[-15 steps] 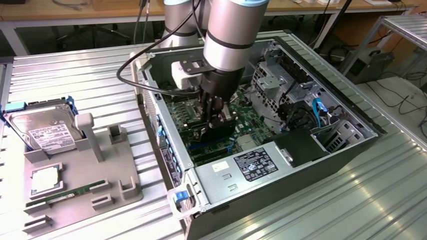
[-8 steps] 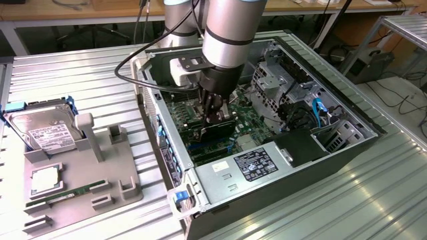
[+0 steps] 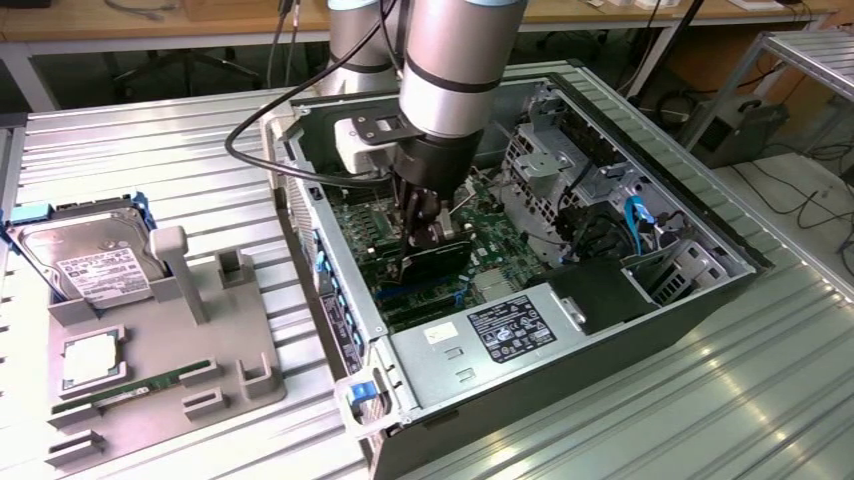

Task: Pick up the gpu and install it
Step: 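Insert the gpu into the slot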

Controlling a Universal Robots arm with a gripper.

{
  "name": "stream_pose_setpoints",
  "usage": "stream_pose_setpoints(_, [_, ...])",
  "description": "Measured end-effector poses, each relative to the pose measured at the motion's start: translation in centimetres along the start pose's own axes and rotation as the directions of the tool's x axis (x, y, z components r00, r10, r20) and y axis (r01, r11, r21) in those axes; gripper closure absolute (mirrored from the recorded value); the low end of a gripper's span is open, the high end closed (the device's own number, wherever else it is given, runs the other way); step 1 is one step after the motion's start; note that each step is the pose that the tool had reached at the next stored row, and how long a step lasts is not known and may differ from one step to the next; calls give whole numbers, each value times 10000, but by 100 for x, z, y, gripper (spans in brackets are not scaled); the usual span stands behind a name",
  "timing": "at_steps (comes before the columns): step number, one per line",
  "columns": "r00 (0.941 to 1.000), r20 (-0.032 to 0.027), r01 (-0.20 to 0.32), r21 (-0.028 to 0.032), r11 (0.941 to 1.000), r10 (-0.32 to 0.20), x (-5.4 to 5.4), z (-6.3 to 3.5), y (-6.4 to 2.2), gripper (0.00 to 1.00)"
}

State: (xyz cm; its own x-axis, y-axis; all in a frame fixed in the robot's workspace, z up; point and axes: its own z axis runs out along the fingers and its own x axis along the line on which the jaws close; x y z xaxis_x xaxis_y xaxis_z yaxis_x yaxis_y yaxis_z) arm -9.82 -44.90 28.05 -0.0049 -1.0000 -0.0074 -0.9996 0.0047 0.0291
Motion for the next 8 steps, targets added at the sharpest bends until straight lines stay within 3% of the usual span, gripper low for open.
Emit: stream_pose_setpoints(8, [10000, -3, -1, -2, 10000, 1, -13, 66, -1, 89])
